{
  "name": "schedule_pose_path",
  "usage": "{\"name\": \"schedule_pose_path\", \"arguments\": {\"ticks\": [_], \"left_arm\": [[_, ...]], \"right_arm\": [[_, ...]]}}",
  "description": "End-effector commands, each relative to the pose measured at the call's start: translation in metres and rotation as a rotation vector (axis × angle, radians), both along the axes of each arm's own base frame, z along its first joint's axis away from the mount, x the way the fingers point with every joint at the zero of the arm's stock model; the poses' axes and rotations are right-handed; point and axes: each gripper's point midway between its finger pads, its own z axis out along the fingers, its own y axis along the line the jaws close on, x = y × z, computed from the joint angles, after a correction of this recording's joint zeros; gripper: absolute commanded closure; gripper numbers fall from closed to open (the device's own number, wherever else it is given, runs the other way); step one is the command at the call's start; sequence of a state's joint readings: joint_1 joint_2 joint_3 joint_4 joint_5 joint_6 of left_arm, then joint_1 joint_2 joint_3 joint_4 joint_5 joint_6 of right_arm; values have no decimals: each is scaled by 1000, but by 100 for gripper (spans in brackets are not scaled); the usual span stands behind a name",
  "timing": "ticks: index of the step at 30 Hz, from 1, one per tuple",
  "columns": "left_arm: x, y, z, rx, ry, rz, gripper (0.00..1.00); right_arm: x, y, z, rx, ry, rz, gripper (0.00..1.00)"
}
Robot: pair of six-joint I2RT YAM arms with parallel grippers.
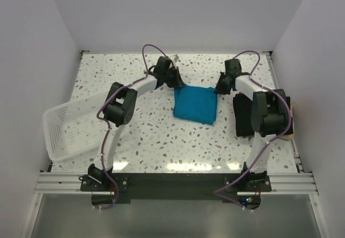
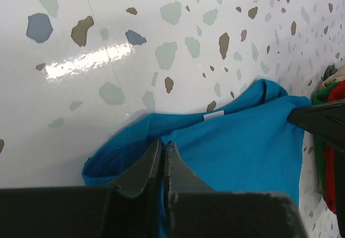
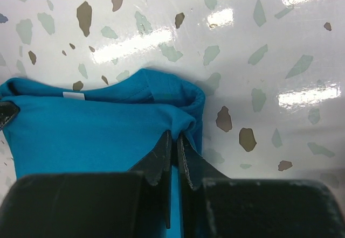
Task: Fold and stack the t-shirts
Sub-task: Fold the tshirt
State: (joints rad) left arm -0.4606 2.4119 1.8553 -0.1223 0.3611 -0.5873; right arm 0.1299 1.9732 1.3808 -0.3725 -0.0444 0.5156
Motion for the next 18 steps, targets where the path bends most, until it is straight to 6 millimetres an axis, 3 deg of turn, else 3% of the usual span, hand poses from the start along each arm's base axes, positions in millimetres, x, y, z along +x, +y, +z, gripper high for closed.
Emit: {"name": "schedule_pose_path", "arguments": {"ticks": [1, 13, 18], "left_arm": [[8, 3, 70, -46, -151, 35, 100], [-4, 32, 96, -7, -181, 112, 100], [-9, 44, 95, 15, -176, 136, 100]], "right_arm": [[19, 0, 46, 10, -137, 2, 100], [18, 14, 59, 39, -167, 30, 100], [19, 22, 64, 41, -180, 44, 100]]}}
